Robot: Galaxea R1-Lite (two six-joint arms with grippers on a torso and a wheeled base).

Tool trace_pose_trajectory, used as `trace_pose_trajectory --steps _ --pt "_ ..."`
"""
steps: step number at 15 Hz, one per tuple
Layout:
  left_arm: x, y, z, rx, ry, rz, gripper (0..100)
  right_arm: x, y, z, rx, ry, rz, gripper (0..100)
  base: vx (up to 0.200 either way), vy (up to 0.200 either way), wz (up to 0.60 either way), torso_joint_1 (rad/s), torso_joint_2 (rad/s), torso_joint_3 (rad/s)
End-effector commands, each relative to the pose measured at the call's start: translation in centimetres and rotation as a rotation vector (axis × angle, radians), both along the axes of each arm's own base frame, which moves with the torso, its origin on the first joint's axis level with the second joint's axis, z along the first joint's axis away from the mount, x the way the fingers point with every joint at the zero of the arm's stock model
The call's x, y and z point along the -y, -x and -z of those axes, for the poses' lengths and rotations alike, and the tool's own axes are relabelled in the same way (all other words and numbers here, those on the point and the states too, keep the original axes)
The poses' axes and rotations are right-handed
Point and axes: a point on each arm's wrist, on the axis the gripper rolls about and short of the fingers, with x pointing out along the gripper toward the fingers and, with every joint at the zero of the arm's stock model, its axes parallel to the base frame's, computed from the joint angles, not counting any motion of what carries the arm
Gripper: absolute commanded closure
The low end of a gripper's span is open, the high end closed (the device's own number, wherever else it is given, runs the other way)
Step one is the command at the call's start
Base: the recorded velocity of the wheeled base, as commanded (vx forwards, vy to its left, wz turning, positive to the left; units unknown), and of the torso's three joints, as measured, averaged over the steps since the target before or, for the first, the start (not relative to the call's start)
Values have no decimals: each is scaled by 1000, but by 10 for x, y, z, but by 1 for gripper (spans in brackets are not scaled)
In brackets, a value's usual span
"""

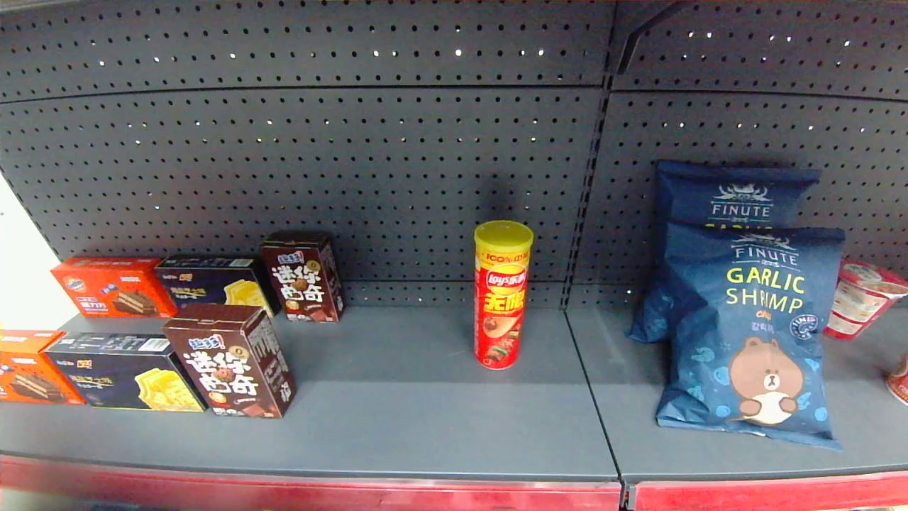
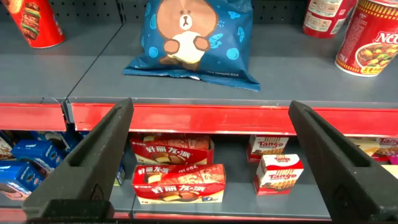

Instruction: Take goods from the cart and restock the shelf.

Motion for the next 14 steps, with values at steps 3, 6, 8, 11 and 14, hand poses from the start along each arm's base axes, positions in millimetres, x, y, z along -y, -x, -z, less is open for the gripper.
trace_pose_trajectory --steps 3,6,8,11,14 --pt "0 0 0 0 0 0 0 0 0 0 -1 2 -1 0 0 0 0 0 0 0" --pt "0 0 0 1 0 0 0 0 0 0 -1 3 0 0 0 0 0 0 0 0" --pt "0 0 0 1 0 0 0 0 0 0 -1 3 0 0 0 0 300 1 1 1" --pt "0 0 0 -2 5 0 0 0 0 0 -1 3 0 0 0 0 600 -2 -2 5" --pt "0 0 0 0 5 0 0 0 0 0 -1 3 0 0 0 0 600 6 6 1"
